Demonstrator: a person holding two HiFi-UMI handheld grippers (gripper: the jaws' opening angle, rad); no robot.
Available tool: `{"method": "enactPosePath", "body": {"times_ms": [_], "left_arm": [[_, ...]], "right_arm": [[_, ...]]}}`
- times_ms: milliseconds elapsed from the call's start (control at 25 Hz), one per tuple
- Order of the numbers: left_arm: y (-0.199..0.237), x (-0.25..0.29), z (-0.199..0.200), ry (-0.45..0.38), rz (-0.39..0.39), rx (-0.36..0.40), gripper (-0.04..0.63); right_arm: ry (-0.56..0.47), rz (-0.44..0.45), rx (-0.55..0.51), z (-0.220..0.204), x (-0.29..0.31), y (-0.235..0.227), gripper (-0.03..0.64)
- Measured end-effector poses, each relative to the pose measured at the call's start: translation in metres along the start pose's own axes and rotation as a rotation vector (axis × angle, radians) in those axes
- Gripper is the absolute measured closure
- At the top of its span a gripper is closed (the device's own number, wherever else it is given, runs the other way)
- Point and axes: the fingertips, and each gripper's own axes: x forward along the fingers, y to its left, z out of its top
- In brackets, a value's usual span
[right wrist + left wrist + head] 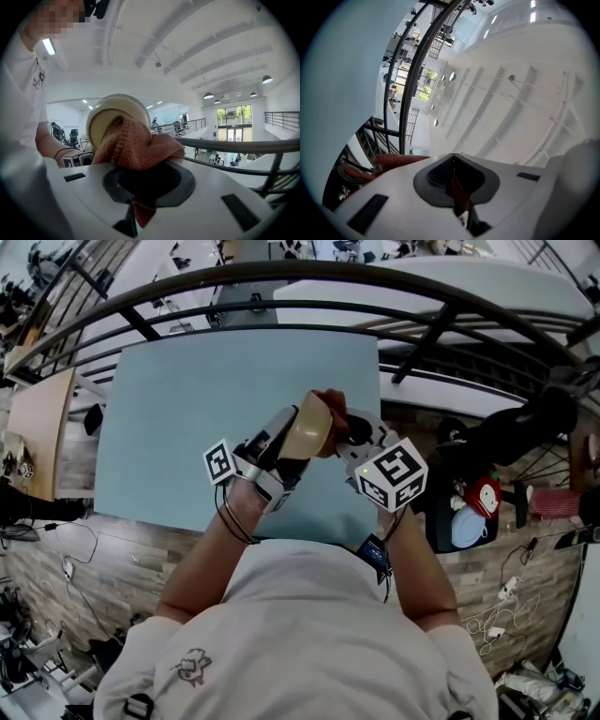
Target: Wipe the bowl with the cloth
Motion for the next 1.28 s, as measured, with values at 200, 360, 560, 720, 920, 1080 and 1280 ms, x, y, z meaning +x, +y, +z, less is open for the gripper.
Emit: {"method": "enactPosePath", "body": {"times_ms": [200,360,560,720,920,1080,1280], "left_arm": [[-0.001,0.004,0.022,-0.075,0.047,0.079,0.578],[0.003,-0.001,0.038,-0.128,0.111,0.148,0.578],[0.007,-0.012,0.050,-0.175,0.176,0.204,0.578],[0.012,-0.022,0.057,-0.202,0.220,0.233,0.578],[0.019,-0.025,0.046,-0.185,0.237,0.221,0.578],[0.025,-0.023,0.036,-0.149,0.243,0.205,0.578],[0.027,-0.022,0.025,-0.105,0.246,0.209,0.578]], "right_arm": [[0.008,0.034,-0.002,-0.006,0.005,0.024,0.555],[0.005,0.055,-0.005,-0.005,0.004,0.038,0.555],[-0.019,0.083,-0.019,0.004,-0.001,0.058,0.555],[-0.047,0.093,-0.056,0.020,-0.008,0.069,0.555],[-0.084,0.073,-0.103,0.046,-0.018,0.061,0.554],[-0.100,0.045,-0.138,0.061,-0.020,0.045,0.554],[-0.096,-0.014,-0.150,0.072,-0.021,0.018,0.554]]}}
